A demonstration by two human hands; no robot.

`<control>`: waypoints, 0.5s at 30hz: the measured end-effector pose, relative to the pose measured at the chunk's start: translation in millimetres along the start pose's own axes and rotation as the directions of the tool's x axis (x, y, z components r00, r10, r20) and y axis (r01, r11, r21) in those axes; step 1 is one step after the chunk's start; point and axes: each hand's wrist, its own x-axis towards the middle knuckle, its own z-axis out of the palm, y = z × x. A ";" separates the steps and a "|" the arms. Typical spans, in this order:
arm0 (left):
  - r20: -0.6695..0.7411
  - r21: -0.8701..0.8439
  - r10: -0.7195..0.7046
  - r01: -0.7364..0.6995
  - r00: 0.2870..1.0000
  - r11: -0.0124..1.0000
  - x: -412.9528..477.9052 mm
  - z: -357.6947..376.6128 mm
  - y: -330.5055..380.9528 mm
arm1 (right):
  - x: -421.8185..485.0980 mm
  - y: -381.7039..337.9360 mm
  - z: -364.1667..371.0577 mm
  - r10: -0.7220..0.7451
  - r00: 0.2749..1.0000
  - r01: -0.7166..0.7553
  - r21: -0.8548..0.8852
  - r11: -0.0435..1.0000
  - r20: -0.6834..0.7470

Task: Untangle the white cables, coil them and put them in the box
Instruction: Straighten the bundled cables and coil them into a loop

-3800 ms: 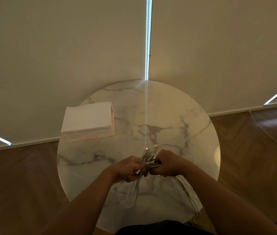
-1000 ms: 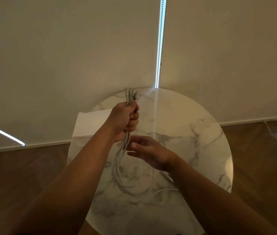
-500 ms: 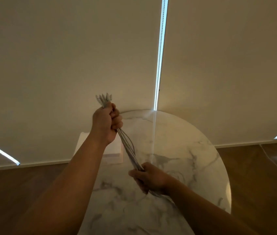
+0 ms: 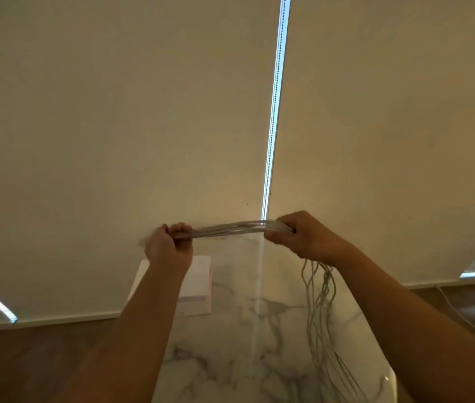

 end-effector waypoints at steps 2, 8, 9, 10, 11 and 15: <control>-0.072 0.001 -0.129 0.129 0.989 0.992 4.3 -28.7 -19.6 | 4.0 -10.0 -5.2 -0.073 0.995 0.073 -0.001 0.997 -0.061; -0.085 0.164 -0.439 0.447 0.895 0.879 -31.8 -89.7 -70.8 | 20.2 -28.4 -8.2 -0.098 0.974 0.159 -0.306 0.939 0.206; -0.070 0.235 -0.514 0.515 0.855 0.825 -41.9 -95.3 -69.6 | 21.3 -29.5 -7.9 -0.076 0.966 0.157 -0.326 0.932 0.248; -0.063 0.364 -0.580 0.560 0.812 0.745 -52.0 -99.5 -63.6 | 22.1 -30.1 -8.2 -0.057 0.958 0.154 -0.337 0.929 0.282; -0.062 0.545 -0.618 0.546 0.783 0.637 -61.8 -102.0 -53.5 | 22.0 -30.6 -8.7 -0.040 0.950 0.151 -0.343 0.927 0.309; 0.258 0.964 -0.313 -0.220 0.914 0.149 -73.5 -71.2 -14.8 | 23.9 -27.0 -9.3 0.009 0.923 0.131 -0.337 0.932 0.384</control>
